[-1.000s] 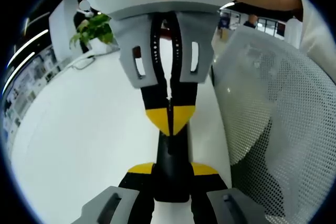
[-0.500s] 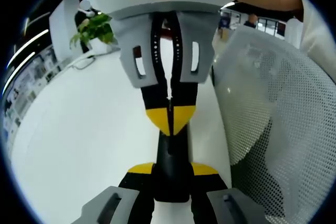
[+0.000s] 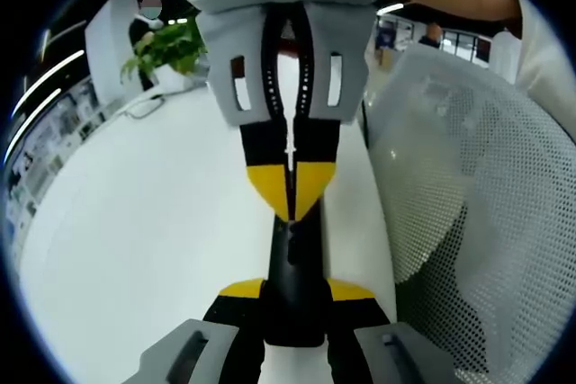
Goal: Press the specified remote control buttons in sequence, fully releasing each button before pressing the next.
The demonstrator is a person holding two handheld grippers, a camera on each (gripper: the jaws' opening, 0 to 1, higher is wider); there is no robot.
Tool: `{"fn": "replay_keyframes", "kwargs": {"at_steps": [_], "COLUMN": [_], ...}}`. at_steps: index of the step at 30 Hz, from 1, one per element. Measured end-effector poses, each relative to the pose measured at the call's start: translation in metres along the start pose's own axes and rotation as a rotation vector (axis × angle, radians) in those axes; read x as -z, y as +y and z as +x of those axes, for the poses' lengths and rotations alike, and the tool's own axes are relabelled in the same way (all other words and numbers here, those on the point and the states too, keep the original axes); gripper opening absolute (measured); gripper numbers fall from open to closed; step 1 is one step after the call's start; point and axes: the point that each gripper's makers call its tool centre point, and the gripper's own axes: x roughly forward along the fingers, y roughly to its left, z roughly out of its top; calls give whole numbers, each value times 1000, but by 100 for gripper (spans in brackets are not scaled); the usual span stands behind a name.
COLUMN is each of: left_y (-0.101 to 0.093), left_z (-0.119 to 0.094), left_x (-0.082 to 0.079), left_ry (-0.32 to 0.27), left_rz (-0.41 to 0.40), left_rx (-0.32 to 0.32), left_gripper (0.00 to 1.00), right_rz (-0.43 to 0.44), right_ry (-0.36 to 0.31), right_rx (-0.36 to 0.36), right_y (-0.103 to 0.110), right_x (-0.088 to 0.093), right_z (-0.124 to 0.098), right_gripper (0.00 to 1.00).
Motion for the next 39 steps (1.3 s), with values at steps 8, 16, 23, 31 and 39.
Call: {"fn": "replay_keyframes", "kwargs": {"at_steps": [8, 16, 23, 31, 39], "left_y": [1, 0, 1, 3, 4], "left_z": [0, -1, -1, -2, -2], "left_x": [1, 1, 1, 2, 2], "left_ry": [4, 7, 11, 7, 5], "left_rz": [1, 1, 1, -5, -1], "left_rx": [-1, -2, -5, -6, -6], "left_gripper": [23, 23, 23, 23, 24], "right_rz": [-7, -16, -32, -32, -31], "right_ry": [5, 3, 12, 13, 20], "right_rx": [2, -12, -15, -9, -13], "right_y": [5, 12, 14, 11, 14], "right_x": [1, 1, 1, 1, -1], "right_z": [0, 6, 9, 13, 13], "right_gripper": [0, 0, 0, 0, 0]}}
